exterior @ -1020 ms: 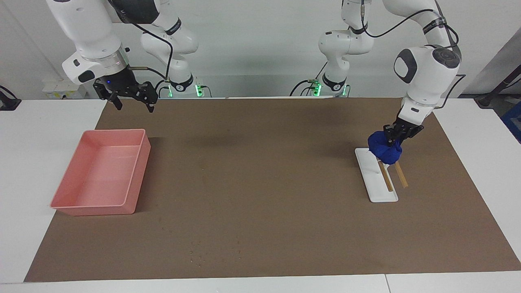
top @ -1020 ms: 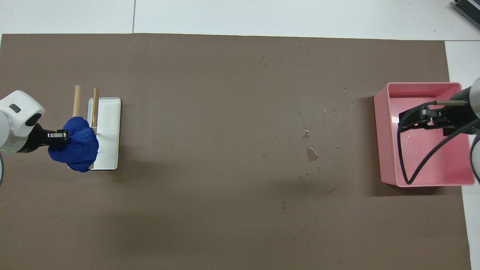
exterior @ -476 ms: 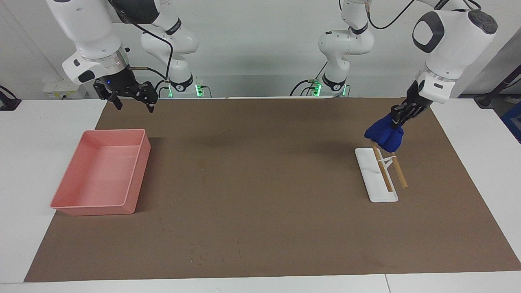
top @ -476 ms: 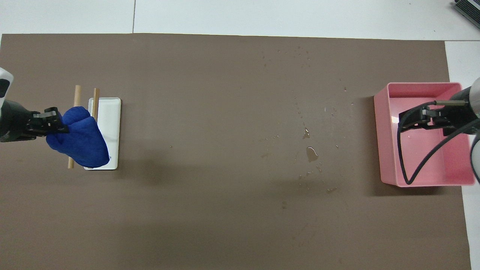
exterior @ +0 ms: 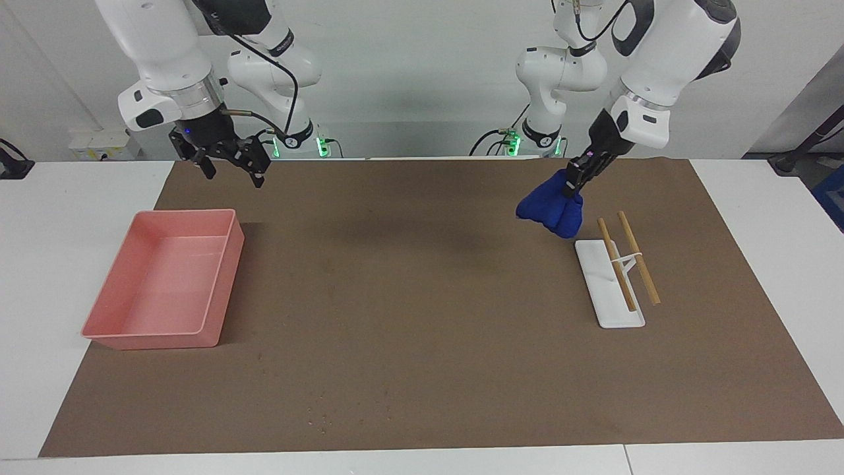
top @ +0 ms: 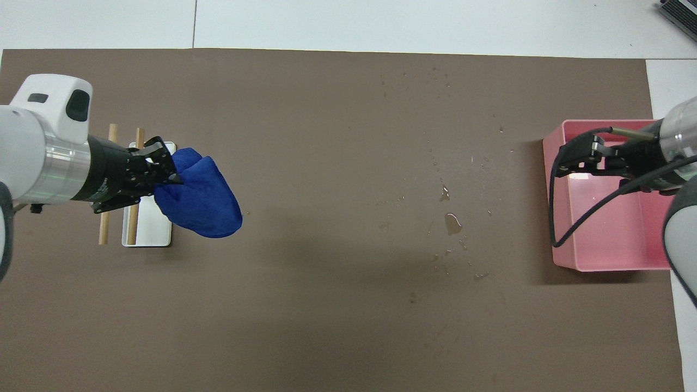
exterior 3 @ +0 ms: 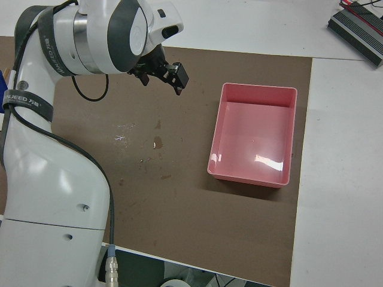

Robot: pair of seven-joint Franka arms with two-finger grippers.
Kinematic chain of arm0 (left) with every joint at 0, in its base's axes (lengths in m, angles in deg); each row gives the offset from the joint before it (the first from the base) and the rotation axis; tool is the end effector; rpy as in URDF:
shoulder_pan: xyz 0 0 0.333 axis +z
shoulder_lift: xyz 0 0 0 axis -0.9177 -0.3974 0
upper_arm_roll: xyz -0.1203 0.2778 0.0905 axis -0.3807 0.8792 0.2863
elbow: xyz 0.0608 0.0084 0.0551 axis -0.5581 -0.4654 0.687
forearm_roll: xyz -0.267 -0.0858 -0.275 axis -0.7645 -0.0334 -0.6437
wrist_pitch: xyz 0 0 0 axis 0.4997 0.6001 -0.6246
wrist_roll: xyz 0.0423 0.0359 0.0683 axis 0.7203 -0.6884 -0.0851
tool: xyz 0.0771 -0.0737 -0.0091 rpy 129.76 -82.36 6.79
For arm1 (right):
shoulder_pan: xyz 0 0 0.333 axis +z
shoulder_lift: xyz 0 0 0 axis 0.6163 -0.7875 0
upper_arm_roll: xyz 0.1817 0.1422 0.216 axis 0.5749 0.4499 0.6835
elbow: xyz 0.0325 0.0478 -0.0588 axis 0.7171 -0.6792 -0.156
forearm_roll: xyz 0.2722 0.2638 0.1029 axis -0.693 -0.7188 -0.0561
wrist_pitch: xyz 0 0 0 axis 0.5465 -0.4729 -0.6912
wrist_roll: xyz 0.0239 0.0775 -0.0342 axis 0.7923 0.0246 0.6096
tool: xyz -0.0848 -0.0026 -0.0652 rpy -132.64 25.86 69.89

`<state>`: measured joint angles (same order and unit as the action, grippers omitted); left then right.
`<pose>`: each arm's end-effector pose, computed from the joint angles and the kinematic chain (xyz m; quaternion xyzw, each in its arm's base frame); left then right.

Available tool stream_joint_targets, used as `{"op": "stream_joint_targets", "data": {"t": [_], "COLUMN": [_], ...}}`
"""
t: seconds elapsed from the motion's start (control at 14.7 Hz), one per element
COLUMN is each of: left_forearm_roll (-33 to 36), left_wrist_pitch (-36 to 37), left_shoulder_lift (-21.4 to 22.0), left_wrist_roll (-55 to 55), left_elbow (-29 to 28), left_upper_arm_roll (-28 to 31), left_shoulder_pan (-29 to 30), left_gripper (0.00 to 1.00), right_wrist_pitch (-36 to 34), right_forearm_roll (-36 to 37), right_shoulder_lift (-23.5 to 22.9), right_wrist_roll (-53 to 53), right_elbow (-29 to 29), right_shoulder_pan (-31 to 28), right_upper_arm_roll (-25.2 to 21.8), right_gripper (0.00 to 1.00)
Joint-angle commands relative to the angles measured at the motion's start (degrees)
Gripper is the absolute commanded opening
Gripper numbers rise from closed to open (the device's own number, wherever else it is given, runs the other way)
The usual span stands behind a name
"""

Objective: Wipe water with towel using both arms
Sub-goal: 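Lift the blue cloth with the left gripper while the right gripper approaches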

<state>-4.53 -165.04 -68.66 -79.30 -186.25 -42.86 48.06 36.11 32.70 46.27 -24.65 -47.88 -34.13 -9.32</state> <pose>0.5228 -0.1653 0.6041 0.9498 0.2822 -0.0075 0.1348 0.5522 0.0711 0.6305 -0.9819 0.1886 0.0045 0.0183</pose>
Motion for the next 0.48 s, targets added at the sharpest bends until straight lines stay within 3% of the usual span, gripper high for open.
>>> {"op": "stream_joint_targets", "data": {"t": [0.0,0.41], "left_forearm_roll": [-3.1,-9.3], "left_wrist_pitch": [-4.4,-16.3], "left_shoulder_lift": [-0.8,-1.0], "left_wrist_roll": [-9.2,-28.0], "left_elbow": [1.3,0.3], "left_upper_arm_roll": [-1.4,-2.3], "left_shoulder_pan": [-2.7,-11.4], "left_gripper": [0.0,0.0], "right_wrist_pitch": [2.7,7.1], "right_forearm_roll": [-2.1,-14.7], "right_shoulder_lift": [0.4,0.0], "right_wrist_roll": [-15.4,-44.3], "right_elbow": [-1.1,-2.1], "right_shoulder_pan": [2.8,9.0], "right_upper_arm_roll": [0.3,0.4], "right_gripper": [1.0,1.0]}}
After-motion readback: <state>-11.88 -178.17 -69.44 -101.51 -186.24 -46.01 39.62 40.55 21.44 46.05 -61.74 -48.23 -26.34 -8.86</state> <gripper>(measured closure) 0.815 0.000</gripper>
